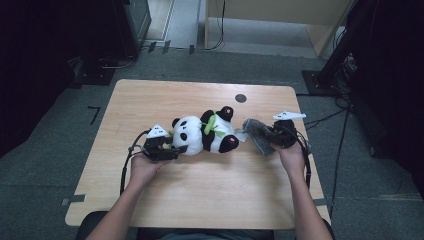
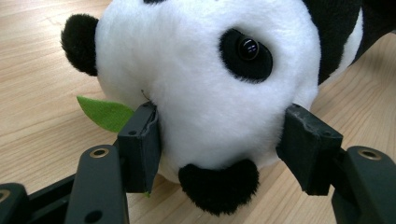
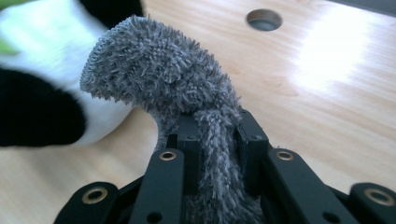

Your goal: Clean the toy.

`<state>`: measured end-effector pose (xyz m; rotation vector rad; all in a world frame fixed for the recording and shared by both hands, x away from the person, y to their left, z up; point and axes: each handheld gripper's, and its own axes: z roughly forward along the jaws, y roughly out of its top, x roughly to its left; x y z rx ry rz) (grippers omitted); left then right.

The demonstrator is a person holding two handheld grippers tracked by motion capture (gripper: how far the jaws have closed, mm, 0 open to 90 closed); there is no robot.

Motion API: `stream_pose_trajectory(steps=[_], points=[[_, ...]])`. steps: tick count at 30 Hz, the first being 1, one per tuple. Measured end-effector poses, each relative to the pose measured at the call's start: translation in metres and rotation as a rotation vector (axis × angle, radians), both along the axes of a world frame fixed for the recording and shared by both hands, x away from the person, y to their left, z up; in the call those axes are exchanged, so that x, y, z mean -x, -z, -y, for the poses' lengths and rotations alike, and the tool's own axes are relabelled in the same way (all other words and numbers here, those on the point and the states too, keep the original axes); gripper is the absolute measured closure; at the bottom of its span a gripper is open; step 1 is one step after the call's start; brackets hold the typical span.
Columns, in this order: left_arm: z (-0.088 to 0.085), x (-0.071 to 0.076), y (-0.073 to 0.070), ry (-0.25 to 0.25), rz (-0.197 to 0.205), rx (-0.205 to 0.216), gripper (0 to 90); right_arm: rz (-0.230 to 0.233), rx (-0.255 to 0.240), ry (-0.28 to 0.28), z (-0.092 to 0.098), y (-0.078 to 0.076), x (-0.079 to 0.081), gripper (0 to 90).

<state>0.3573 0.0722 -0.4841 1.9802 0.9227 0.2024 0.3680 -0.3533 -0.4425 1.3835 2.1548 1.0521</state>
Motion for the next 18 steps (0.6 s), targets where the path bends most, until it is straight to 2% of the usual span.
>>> stream_pose_trajectory(steps=[4, 5, 11, 18], points=[[0.0, 0.0, 0.0, -0.001, 0.0, -0.001, 35.5, 0.014, -0.014, 0.037, 0.007, 0.002, -0.012, 76.2], [0.0, 0.0, 0.0, -0.002, -0.001, 0.001, 35.5, 0.03, -0.022, 0.051, 0.009, 0.004, -0.015, 76.1], [0.0, 0.001, 0.0, -0.006, -0.002, -0.002, 35.1, 0.024, -0.053, 0.092, 0.015, 0.02, -0.029, 75.8], [0.0, 0.0, 0.001, -0.002, 0.004, -0.001, 34.9, 0.0, -0.025, 0.116, 0.016, 0.042, -0.041, 75.3]])
